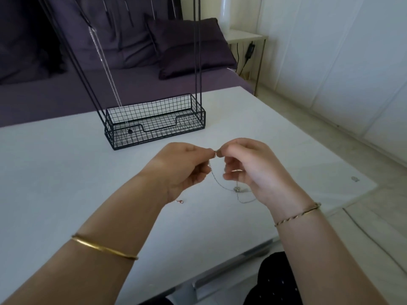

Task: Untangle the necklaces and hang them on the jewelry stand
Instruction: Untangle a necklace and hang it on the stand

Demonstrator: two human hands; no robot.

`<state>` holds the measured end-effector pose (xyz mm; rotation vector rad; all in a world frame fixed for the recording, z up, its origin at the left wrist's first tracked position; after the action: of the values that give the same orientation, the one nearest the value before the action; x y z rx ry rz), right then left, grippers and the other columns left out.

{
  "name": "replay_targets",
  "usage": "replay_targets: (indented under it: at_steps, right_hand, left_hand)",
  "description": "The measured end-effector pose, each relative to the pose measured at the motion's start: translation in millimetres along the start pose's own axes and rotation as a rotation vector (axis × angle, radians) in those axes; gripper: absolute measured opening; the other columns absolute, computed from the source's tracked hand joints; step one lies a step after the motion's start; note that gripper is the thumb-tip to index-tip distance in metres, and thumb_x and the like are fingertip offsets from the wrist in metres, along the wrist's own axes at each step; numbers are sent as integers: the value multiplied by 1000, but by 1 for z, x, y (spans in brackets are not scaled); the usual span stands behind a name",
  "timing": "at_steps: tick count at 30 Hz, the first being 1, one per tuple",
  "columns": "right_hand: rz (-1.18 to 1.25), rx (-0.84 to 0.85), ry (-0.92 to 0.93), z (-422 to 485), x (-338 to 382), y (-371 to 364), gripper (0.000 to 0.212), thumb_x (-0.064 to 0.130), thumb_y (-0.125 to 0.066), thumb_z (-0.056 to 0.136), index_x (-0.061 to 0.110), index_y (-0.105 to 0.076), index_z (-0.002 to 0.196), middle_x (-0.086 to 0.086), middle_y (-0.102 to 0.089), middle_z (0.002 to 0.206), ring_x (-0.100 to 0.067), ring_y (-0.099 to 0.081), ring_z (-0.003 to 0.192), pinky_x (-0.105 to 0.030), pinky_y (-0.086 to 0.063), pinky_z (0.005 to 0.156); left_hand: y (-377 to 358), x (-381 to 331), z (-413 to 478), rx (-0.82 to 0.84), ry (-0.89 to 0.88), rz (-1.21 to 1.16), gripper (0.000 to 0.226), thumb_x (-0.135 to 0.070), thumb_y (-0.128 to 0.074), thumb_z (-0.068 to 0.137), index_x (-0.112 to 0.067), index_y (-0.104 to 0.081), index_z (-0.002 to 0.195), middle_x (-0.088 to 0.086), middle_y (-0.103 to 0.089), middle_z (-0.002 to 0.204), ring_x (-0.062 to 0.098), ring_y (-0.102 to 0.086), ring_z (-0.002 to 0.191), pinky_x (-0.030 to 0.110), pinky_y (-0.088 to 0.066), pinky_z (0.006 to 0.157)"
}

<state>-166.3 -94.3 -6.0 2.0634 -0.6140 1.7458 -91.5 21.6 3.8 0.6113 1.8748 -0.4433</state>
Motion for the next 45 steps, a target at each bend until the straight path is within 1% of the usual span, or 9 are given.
replay_targets:
  at_steps: [4,9,15,19,24,29,33,36,45]
  right_hand:
    - [82,73,3,3,0,-6,16,-6,-51,83,4,-63,78,-7,-60,71,-16,-55,58,-27,-52,57]
    - [-138,48,99,6,0,-4,21,0,-60,77,16,-73,80,6,-61,61,-11,-44,52,-27,-40,58]
    - [-246,59,266,5,4,-5,9,5,-70,79,13,-73,81,17,-61,54,6,-51,47,-6,-36,51]
    - [-312,42,310,6,2,-8,5,8,-71,80,12,-71,78,14,-58,54,5,-50,48,-7,-36,49]
    - [-355,22,312,6,0,-11,11,11,-71,80,17,-67,72,15,-55,52,3,-47,46,-10,-36,48]
    - [-174,112,109,5,2,-10,6,12,-66,84,8,-69,81,5,-51,59,-8,-39,47,-24,-34,51]
    - [-4,160,-85,6,5,-12,19,9,-58,86,8,-66,69,-2,-46,60,-12,-26,50,-24,-23,48]
    - [-17,156,-125,5,6,-13,25,9,-52,85,9,-59,61,-3,-48,58,-13,-23,48,-26,-19,49]
    - [141,205,-255,5,6,-13,26,4,-48,87,5,-57,63,-2,-49,53,-9,-24,41,-18,-21,41]
  left_hand:
    - [3,0,2,-24,-51,121,8,-11,-62,90,-4,-64,87,3,-56,64,6,-54,50,15,-45,46]
    - [9,1,6,-71,-76,222,11,-16,-63,90,-8,-67,82,3,-59,65,9,-55,57,21,-46,58]
    - [14,2,6,-76,-90,237,14,-18,-63,90,-8,-69,82,2,-59,62,10,-55,56,22,-46,60]
    - [14,1,5,-91,-110,212,14,-17,-64,90,-5,-69,87,2,-60,62,9,-56,56,21,-49,59]
    - [16,-2,2,-138,-237,386,11,-18,-64,89,-13,-70,82,-1,-65,62,11,-60,62,32,-54,76]
    - [12,-10,-5,-177,-419,604,13,-16,-57,90,-15,-65,80,0,-64,66,7,-56,58,23,-48,52]
    - [8,-13,-7,-158,-561,694,13,-12,-57,90,-12,-63,78,-3,-57,67,3,-48,54,21,-42,46]
    - [7,-13,-7,-167,-660,769,15,-11,-59,89,-15,-62,75,-10,-53,72,-3,-47,62,10,-39,54]
    - [8,-13,-6,-157,-832,902,13,-6,-59,86,-15,-61,78,-10,-51,80,4,-48,73,14,-40,64]
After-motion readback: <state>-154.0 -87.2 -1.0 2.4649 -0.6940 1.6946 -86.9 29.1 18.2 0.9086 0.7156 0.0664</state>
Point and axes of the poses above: each hand's wrist, its own z-axis towards the middle knuckle, its own y-axis out of the back of the hand, x = y × z, the point moved 2 cm from there along z, towards the middle knuckle
